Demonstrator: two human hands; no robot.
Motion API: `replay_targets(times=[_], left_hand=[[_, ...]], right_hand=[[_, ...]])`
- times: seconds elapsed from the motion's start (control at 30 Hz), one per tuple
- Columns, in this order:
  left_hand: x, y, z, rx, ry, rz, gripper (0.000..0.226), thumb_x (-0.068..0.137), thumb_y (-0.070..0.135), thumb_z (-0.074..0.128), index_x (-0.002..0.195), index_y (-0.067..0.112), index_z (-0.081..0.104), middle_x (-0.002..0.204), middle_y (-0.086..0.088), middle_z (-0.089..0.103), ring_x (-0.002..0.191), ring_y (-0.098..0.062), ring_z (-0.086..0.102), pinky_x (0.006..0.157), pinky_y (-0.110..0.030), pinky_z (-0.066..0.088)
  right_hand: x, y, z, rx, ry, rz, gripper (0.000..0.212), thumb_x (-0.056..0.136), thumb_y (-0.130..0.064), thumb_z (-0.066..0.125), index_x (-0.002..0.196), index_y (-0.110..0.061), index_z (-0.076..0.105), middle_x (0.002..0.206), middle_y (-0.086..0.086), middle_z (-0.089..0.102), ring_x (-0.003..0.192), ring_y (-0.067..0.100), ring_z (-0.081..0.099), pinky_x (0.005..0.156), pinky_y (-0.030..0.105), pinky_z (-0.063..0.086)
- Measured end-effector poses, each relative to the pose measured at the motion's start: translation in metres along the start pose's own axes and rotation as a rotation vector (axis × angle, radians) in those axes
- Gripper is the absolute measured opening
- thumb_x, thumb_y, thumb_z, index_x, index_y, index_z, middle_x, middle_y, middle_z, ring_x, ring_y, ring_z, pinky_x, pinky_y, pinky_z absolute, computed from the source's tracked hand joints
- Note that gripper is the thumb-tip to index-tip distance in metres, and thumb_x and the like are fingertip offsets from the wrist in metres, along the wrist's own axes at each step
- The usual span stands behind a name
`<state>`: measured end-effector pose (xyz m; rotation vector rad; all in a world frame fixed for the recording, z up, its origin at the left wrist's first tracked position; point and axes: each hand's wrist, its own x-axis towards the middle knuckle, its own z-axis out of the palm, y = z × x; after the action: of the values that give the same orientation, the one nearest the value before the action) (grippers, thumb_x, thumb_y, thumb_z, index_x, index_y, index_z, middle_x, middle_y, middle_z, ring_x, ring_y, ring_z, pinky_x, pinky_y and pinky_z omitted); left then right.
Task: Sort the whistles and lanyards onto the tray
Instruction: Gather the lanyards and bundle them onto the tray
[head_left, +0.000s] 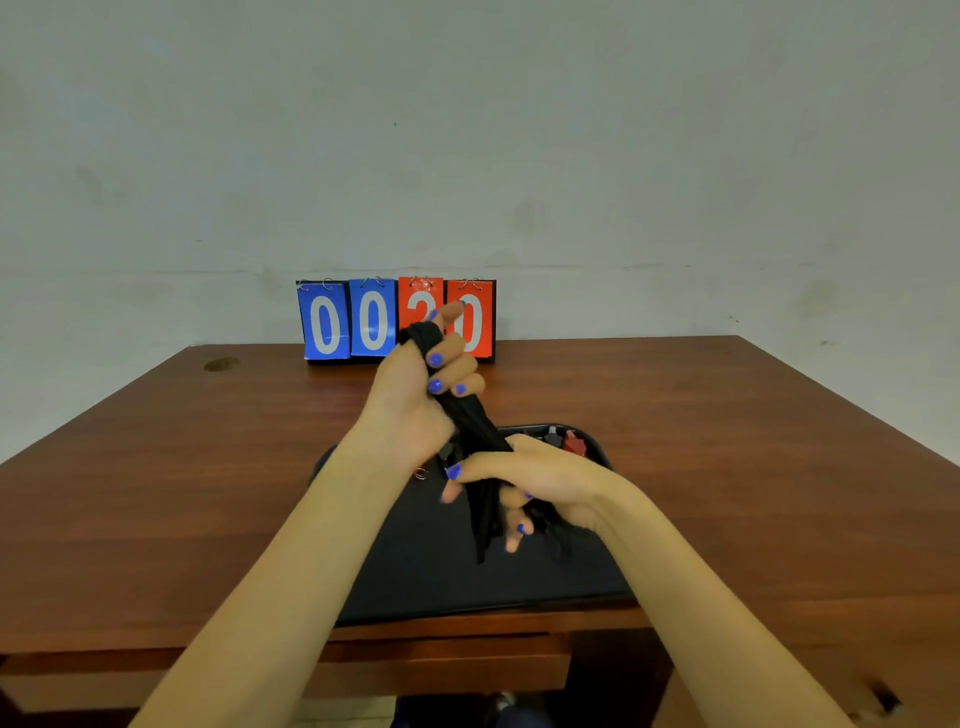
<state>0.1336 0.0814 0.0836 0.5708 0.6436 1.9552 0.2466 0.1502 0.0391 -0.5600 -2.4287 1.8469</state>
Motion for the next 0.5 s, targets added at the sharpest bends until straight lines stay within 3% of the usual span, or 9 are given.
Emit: replay_targets(times=[0.1,0.2,0.27,0.33,0.43,0.5], left_hand=[[0.006,0.002,-0.014,-0.103,0.043,-0.007,0.027,0.098,0.021,0.031,0.098,0.017,0.057,0.040,0.008,0.033,0.029,-0.004,0.025,0.034,-0.015,0.027],[0.008,-0.005,-0.029,0.097,0.216,0.065,0.026,0.099,0.016,0.032,0.102,0.015,0.058,0.050,0.006,0.044,0.037,-0.005,0.038,0.044,-0.018,0.042],[0.007,-0.010,-0.044,0.531,0.328,0.158,0.024,0.096,0.009,0.038,0.103,0.018,0.059,0.070,0.007,0.056,0.060,-0.005,0.054,0.066,-0.024,0.053],[0.003,-0.012,-0.065,1.096,0.328,0.312,0.031,0.090,-0.001,0.045,0.105,0.022,0.059,0.089,0.015,0.057,0.082,0.002,0.056,0.084,-0.025,0.050],[-0.005,-0.013,-0.094,1.758,0.001,0.392,0.042,0.082,0.000,0.058,0.116,0.025,0.058,0.100,0.013,0.059,0.090,-0.001,0.056,0.086,-0.021,0.044],[-0.007,-0.016,-0.107,1.973,-0.152,0.305,0.039,0.080,0.008,0.063,0.115,0.026,0.059,0.107,0.013,0.061,0.096,-0.004,0.056,0.091,-0.024,0.043]], right_hand=[[0.001,0.006,-0.010,-0.092,-0.005,0.098,0.023,0.088,-0.032,0.057,0.091,-0.015,0.072,0.042,-0.003,0.028,0.036,0.012,0.043,0.062,0.033,0.058],[0.000,0.010,-0.021,-0.167,-0.009,0.175,0.021,0.087,-0.032,0.057,0.083,-0.015,0.070,0.043,-0.002,0.029,0.036,0.014,0.046,0.069,0.038,0.059],[-0.003,0.011,-0.028,-0.214,0.001,0.222,0.021,0.087,-0.029,0.057,0.079,-0.014,0.068,0.039,-0.005,0.032,0.036,0.014,0.047,0.068,0.037,0.058],[-0.004,0.014,-0.036,-0.256,0.018,0.264,0.021,0.087,-0.027,0.056,0.079,-0.012,0.066,0.036,-0.009,0.039,0.037,0.013,0.048,0.067,0.035,0.057],[-0.004,0.021,-0.048,-0.324,0.043,0.320,0.016,0.085,-0.024,0.058,0.077,-0.013,0.065,0.040,-0.006,0.042,0.039,0.015,0.051,0.060,0.031,0.056],[0.000,0.028,-0.054,-0.415,0.023,0.356,0.012,0.085,-0.023,0.059,0.078,-0.015,0.064,0.046,-0.001,0.043,0.042,0.015,0.055,0.059,0.030,0.055]])
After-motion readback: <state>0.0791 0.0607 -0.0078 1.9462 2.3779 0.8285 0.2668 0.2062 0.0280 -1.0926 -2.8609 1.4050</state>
